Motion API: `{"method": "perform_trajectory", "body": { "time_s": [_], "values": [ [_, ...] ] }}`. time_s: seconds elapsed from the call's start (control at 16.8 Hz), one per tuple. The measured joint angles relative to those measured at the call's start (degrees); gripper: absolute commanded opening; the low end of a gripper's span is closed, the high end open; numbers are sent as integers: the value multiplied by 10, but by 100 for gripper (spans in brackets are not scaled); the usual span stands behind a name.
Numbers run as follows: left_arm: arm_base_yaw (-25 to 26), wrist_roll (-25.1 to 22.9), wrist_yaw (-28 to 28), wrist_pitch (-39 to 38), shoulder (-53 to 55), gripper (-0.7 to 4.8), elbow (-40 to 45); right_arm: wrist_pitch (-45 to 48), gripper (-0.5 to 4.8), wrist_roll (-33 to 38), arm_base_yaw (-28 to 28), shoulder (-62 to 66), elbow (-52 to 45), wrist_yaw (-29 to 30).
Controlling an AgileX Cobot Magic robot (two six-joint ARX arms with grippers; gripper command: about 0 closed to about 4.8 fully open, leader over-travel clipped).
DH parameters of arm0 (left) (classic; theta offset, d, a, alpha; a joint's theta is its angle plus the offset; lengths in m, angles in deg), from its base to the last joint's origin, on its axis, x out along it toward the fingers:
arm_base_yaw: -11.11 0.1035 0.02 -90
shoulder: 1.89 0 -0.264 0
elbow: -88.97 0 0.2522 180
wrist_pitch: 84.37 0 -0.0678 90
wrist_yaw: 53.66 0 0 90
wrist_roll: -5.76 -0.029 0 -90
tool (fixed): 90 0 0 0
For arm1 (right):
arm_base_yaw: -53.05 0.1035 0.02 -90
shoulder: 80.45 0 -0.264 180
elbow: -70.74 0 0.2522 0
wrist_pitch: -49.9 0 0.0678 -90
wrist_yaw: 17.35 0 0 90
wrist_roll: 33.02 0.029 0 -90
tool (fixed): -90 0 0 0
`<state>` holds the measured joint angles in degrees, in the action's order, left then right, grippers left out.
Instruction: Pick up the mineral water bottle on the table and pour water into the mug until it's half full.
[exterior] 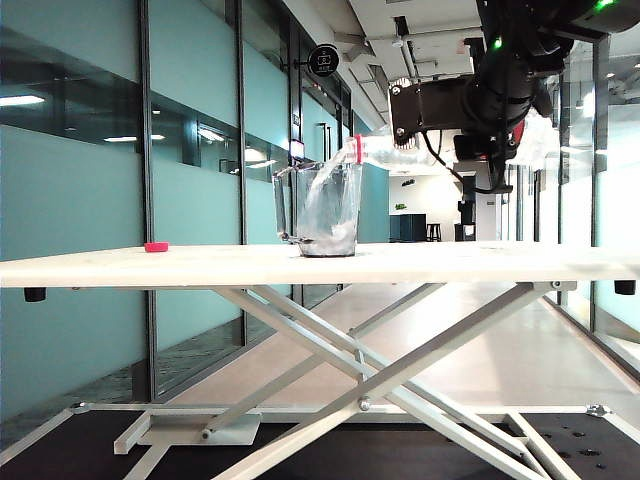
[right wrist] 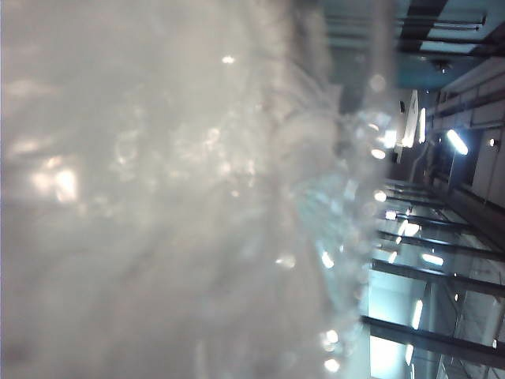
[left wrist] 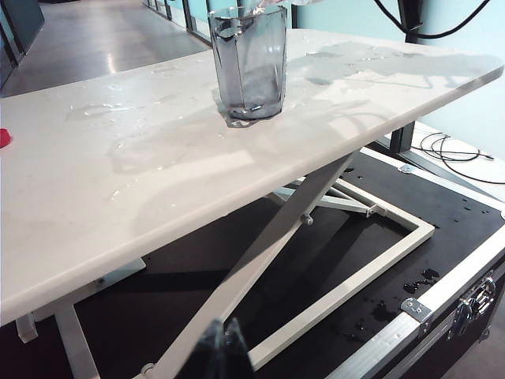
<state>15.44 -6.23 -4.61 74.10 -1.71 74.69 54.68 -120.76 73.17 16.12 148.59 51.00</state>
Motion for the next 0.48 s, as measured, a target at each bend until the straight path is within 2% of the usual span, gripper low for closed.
{"method": "perform_trajectory", "body": {
  "time_s": [0.48],
  "values": [
    [0,0,0,0,0,-5,0,10,94,-15,0,-2,0,-4]
  ]
}}
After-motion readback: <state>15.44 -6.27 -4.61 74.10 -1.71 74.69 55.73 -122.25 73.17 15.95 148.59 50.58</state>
